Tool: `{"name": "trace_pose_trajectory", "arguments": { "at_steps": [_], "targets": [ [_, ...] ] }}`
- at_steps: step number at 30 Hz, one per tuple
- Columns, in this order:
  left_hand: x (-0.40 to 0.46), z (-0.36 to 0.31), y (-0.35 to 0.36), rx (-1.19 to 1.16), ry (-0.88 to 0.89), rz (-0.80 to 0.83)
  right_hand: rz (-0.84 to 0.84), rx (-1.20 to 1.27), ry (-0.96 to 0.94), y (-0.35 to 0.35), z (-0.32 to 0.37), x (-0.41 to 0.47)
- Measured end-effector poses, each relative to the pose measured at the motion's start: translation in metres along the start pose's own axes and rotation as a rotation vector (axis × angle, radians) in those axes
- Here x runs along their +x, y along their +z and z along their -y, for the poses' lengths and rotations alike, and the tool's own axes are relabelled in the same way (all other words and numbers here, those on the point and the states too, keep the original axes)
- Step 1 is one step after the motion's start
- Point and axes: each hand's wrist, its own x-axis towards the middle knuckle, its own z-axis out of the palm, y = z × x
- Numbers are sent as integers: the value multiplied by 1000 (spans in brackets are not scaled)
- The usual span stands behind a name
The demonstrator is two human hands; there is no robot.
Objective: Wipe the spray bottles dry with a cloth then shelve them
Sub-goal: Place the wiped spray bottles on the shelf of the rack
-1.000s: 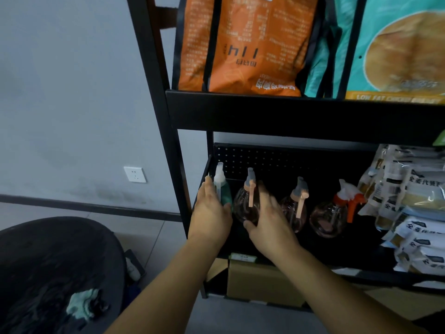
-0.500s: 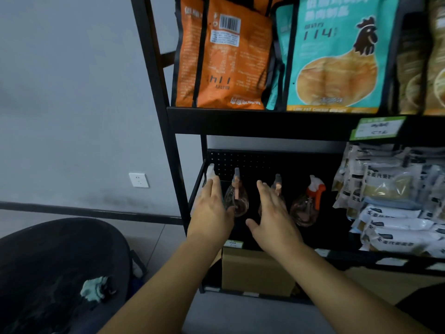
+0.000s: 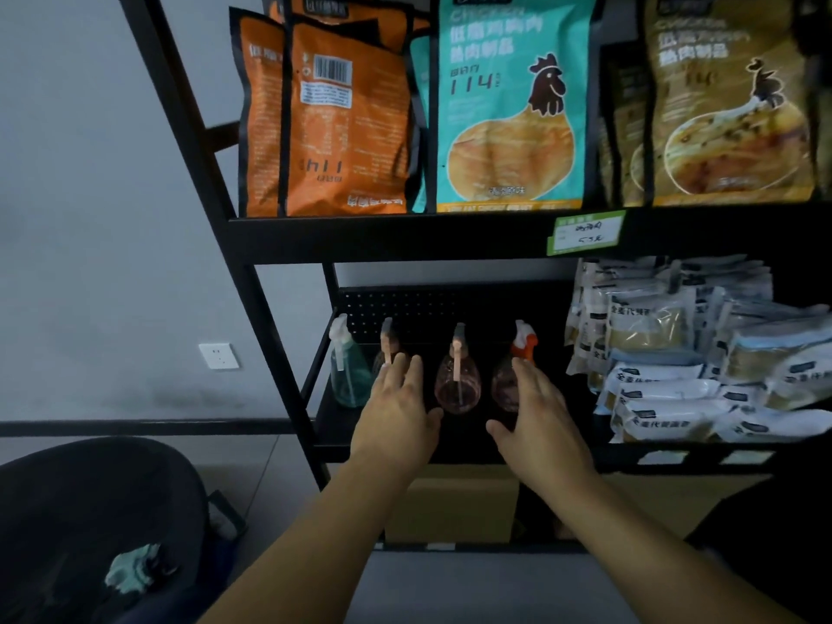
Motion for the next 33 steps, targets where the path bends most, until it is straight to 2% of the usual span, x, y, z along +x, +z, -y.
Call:
{"name": "trace_pose_trajectory", "arguments": {
  "at_steps": [12,18,23,33],
  "targets": [
    [40,-20,43,4,15,62,-9,-18,92,7,-60,44],
    [68,-19,63,-97,-5,40,-16,8,130,23,-68,71],
    [86,-20,75,-215,-87,3,-52,113,86,34,-64,84],
    [95,-19,87,-181,-93,-97,-100,92,110,58,-58,96]
  ]
}}
